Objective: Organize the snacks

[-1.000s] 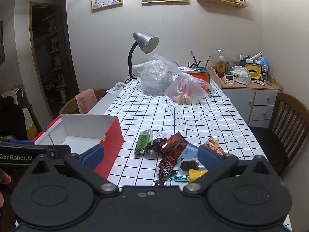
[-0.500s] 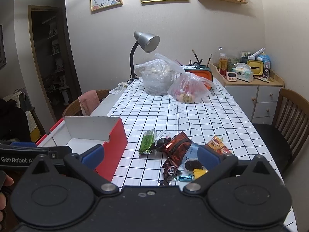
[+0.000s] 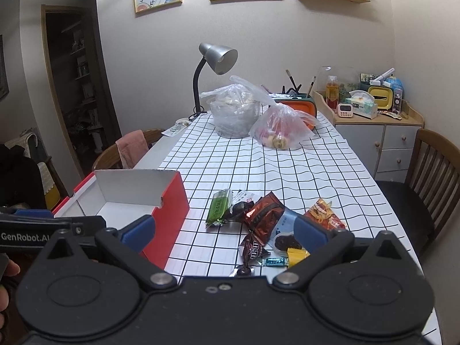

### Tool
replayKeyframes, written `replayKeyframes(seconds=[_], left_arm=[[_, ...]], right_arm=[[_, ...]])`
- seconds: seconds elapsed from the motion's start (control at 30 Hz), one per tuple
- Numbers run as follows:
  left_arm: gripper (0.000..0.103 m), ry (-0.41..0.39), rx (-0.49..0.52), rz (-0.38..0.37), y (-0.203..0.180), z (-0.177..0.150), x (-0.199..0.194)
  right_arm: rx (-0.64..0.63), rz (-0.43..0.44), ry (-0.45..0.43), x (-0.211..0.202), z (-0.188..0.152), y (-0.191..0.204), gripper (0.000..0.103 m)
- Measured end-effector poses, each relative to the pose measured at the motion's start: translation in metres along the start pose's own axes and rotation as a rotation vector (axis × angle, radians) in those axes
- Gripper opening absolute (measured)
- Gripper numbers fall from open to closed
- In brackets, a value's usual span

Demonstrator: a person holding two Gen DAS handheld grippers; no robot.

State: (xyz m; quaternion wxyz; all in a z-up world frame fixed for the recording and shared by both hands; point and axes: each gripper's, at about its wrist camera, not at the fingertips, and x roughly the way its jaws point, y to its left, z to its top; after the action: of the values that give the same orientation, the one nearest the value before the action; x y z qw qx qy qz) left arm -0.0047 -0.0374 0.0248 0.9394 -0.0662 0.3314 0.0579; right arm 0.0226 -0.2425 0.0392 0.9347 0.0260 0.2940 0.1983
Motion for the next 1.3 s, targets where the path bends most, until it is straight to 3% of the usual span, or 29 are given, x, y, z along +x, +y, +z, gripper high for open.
replayKeyframes(seconds=[0.7,1.07,1.3], left_arm=[[0.101,0.013,0.019,-0.020,-0.010,0.001,0.010],[0.101,0.087,0.103,-0.057,-0.036,-0.002,0.056],[0.101,0.134,0.168,-0.114,-0.066,-0.002,0.104]], right_arm=[[0.000,-0.021,0.012,0.006,-0.002,-0.013,0.103],[-0.058,-0.076,0.141,0.055,-0.029,-0.063,0.099],[-0.026,-0.106,0.235,0.099,-0.041,-0.098,0.088]])
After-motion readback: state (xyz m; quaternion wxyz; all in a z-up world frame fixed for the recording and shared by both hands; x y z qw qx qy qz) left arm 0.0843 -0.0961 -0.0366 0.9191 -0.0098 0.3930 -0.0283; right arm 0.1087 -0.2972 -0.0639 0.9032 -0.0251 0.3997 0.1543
